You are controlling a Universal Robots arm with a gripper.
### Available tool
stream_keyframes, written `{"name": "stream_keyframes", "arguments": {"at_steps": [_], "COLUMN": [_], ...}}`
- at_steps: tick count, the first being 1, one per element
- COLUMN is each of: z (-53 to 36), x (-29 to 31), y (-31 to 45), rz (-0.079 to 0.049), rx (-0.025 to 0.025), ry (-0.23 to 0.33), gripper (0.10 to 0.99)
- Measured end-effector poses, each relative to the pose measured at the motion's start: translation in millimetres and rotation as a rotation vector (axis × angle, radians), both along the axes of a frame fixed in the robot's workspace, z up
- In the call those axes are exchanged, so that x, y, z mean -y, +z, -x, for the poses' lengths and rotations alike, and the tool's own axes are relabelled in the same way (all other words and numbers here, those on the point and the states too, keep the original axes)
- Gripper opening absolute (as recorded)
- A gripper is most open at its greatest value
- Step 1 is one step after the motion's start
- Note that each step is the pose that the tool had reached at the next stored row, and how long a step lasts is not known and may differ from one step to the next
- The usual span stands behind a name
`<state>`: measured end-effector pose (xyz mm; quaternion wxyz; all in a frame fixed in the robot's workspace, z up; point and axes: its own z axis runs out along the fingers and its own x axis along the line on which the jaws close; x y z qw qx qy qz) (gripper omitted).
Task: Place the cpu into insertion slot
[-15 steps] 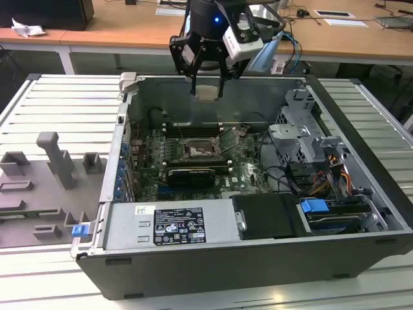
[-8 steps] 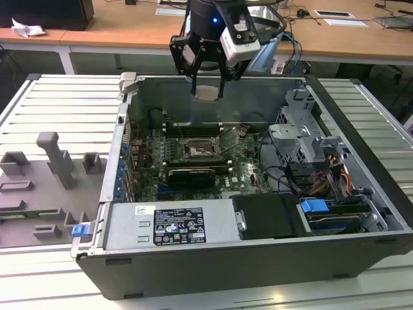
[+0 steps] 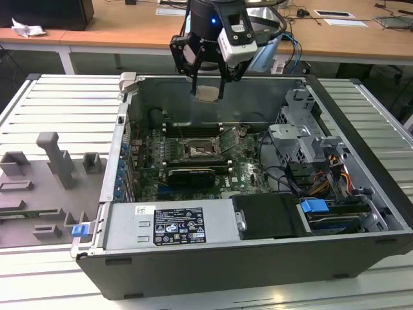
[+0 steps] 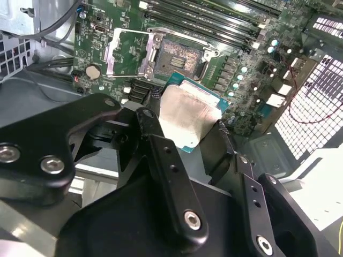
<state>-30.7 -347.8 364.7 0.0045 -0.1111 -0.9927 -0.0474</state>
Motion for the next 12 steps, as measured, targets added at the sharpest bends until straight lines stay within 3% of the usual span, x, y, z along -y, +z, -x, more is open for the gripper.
{"name": "stream_keyframes", "arguments": {"at_steps": [9, 12], "z": [0.0, -0.2], "x": [0.0, 0.0], "y": [-1.8, -2.4], "rz": [0.0, 0.001], "rx": [0.0001, -0.0008], "ry": [-0.108, -0.113], "gripper": [0.537, 0.537]}}
